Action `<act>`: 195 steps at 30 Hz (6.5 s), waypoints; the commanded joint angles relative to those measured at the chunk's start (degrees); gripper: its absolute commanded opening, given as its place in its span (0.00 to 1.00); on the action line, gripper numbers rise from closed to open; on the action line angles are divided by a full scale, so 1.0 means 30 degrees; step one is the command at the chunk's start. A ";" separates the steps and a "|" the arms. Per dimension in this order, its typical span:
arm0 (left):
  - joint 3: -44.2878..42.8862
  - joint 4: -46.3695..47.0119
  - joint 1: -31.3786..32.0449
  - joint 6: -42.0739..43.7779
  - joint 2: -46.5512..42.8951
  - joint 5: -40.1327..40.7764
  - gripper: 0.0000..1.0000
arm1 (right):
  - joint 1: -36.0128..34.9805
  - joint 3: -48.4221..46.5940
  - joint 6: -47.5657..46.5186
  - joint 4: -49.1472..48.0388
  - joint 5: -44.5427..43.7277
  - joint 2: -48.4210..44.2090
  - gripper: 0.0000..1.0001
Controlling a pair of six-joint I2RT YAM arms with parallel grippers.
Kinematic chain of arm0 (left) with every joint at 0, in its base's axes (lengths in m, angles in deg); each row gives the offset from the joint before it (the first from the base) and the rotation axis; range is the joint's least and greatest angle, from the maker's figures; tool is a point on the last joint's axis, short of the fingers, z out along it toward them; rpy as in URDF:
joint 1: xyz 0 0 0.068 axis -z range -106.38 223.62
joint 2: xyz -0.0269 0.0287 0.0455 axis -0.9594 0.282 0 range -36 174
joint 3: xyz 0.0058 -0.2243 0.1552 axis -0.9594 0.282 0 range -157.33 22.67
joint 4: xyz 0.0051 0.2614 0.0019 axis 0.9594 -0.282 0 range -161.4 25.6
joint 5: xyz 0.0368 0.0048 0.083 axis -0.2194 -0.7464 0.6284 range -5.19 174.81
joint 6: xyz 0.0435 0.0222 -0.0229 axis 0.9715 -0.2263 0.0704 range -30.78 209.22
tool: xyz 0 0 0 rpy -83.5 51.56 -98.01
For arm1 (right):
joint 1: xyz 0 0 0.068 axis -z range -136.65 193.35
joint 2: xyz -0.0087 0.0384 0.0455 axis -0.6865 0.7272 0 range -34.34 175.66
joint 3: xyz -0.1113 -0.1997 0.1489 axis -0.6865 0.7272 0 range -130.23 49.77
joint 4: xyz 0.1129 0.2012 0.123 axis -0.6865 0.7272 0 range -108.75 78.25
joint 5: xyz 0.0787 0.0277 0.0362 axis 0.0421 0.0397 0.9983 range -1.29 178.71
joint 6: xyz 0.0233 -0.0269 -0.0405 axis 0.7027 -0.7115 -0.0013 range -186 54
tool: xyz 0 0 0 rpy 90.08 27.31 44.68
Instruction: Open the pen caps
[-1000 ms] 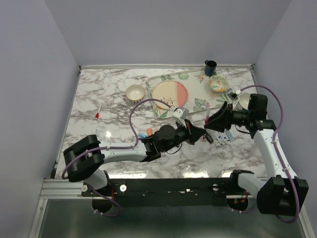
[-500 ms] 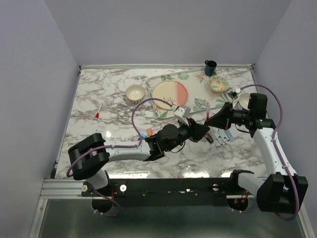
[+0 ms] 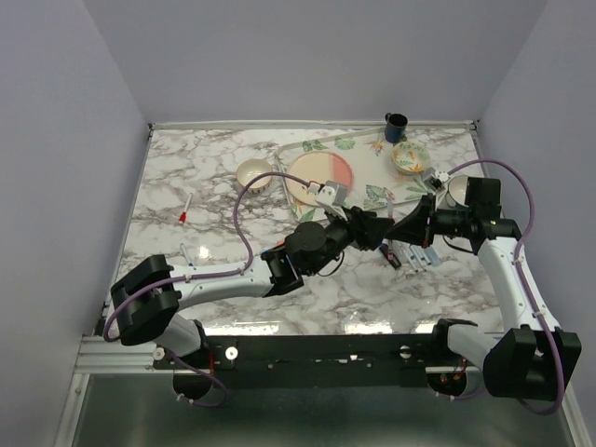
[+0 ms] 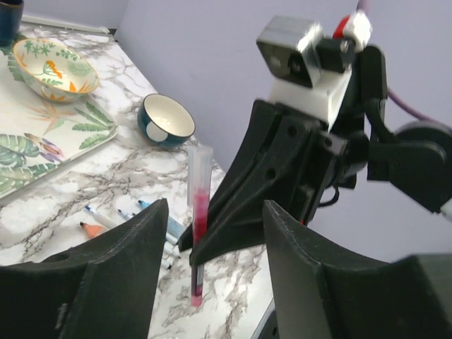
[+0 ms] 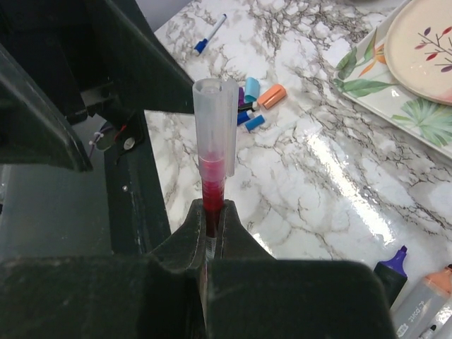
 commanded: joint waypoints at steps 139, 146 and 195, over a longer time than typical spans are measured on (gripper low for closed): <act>-0.9130 -2.3435 -2.4202 0.8936 0.9342 -0.1540 0.52 | -0.0852 -0.1974 -0.2809 0.2278 -1.3720 0.2084 0.40; -0.9629 -2.4254 -2.4320 0.8791 1.0427 -0.2975 0.38 | -0.0852 -0.1944 -0.2809 0.2249 -1.3750 0.2114 0.40; 0.6161 -0.6771 -1.3340 -0.4745 -1.2336 -0.9777 0.00 | -0.0881 0.0254 -0.3453 0.0253 -0.2942 -0.2432 0.48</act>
